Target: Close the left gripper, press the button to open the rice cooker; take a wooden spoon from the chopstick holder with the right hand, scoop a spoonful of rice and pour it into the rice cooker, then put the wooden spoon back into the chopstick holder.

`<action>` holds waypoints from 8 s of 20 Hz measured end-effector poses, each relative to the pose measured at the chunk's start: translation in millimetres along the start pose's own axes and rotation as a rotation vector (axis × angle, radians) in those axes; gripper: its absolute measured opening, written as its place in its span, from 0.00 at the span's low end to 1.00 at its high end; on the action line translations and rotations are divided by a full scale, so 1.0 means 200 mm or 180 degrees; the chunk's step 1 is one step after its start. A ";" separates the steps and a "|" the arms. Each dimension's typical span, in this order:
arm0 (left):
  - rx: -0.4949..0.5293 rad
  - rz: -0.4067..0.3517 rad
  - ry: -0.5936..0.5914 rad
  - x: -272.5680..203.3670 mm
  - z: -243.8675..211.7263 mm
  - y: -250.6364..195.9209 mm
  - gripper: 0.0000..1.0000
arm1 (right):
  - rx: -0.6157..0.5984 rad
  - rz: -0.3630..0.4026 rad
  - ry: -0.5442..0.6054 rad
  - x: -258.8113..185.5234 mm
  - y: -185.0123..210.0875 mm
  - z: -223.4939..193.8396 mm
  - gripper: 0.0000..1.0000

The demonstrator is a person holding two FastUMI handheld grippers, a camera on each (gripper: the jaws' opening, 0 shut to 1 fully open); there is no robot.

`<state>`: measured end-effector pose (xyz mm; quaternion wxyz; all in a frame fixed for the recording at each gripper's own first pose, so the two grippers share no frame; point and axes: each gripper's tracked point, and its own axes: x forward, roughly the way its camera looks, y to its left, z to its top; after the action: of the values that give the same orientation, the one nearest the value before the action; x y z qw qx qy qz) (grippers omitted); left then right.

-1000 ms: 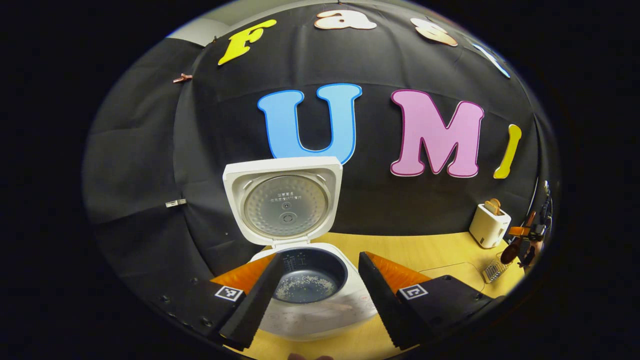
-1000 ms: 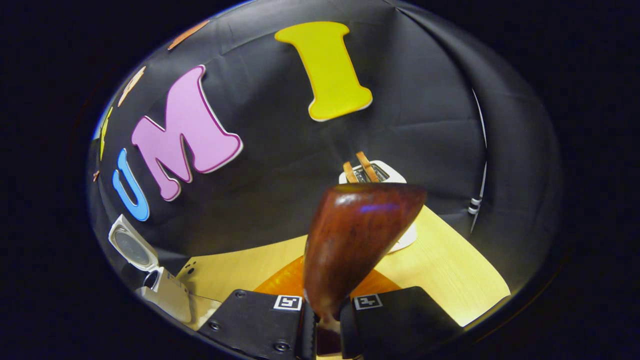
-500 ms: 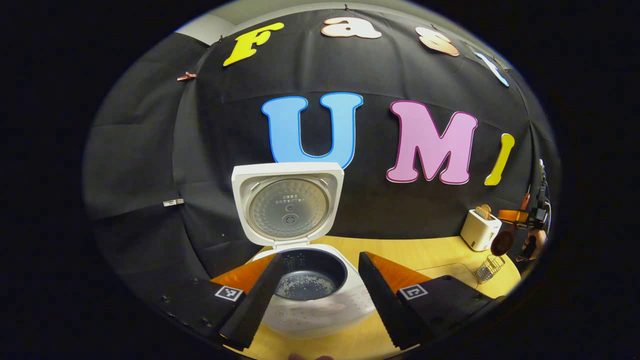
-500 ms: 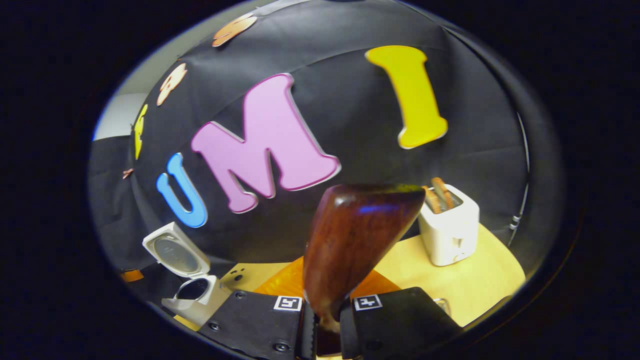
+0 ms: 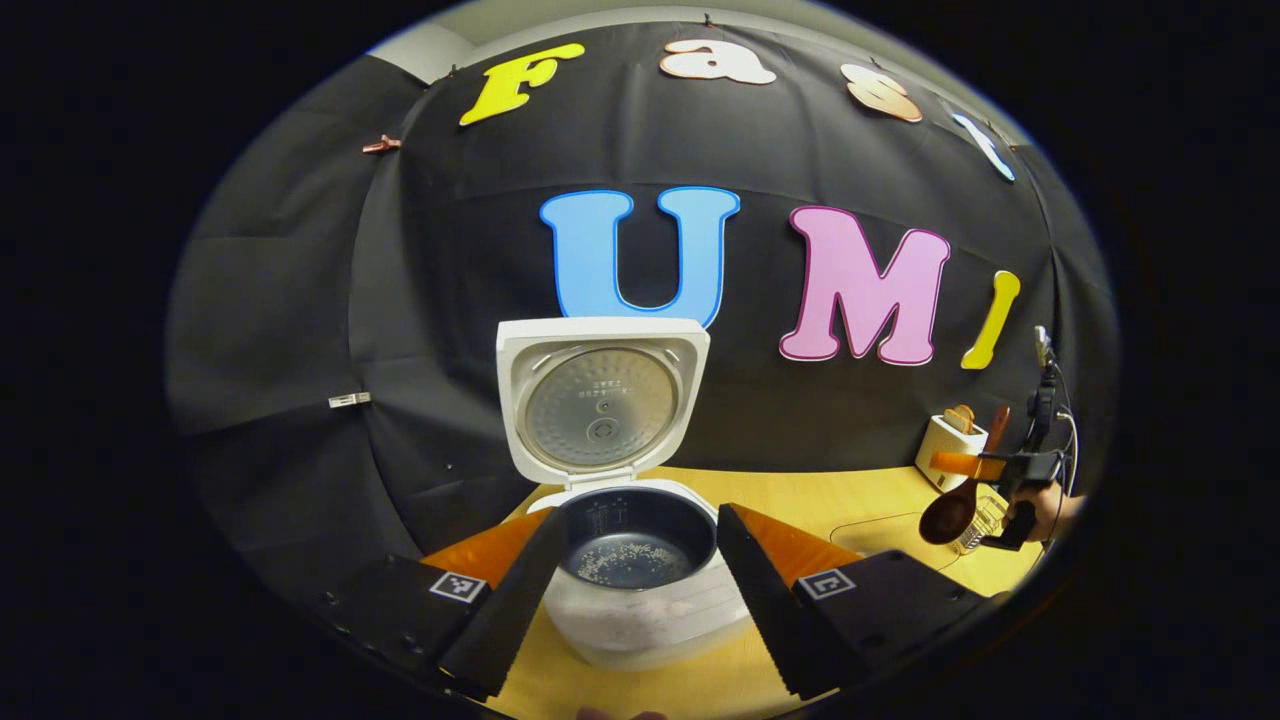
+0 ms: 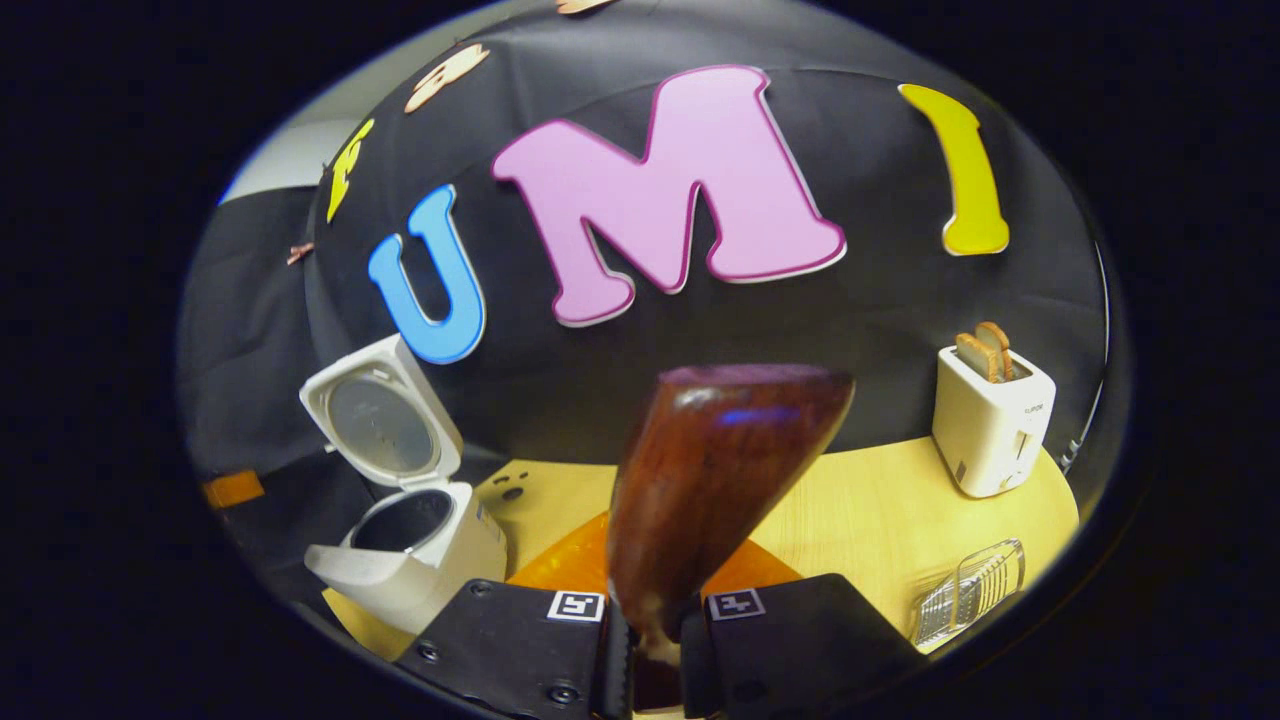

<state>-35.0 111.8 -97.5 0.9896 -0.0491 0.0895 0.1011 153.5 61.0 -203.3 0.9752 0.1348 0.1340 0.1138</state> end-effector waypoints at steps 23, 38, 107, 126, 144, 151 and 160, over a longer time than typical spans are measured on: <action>-0.0057 -0.0101 0.0110 0.14 -0.12 0.22 0.98 | 0.0381 -0.0394 0.0577 0.19 0.26 -0.55 0.12; -0.0115 -0.0114 0.0065 0.18 -0.09 0.23 0.99 | 0.1923 -0.0666 0.0136 0.14 0.03 -0.42 0.23; -0.0167 -0.0087 -0.0296 0.03 -0.10 0.37 0.95 | -0.2566 0.1610 -0.0031 0.60 2.23 -0.25 0.23; -0.0016 0.0142 -0.0412 -0.13 0.02 0.33 0.95 | 0.0857 0.1233 0.0368 0.56 1.83 0.08 0.23; 0.0078 0.0047 -0.0327 -0.02 0.06 0.04 0.95 | 0.1890 0.0488 -0.0553 0.09 0.41 0.67 0.23; 0.0129 0.0011 -0.0312 0.08 0.11 -0.07 0.95 | 0.1644 -0.0354 -0.0922 -0.29 -0.54 0.73 0.23; 0.0131 -0.0036 -0.0181 0.18 0.14 -0.23 0.95 | 0.1306 -0.1147 -0.0701 -0.50 -1.32 0.43 0.22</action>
<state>14.4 76.4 -73.8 0.9931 -0.0263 0.0631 0.0950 134.4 -232.0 -177.6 0.9407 0.3147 0.0694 -0.1060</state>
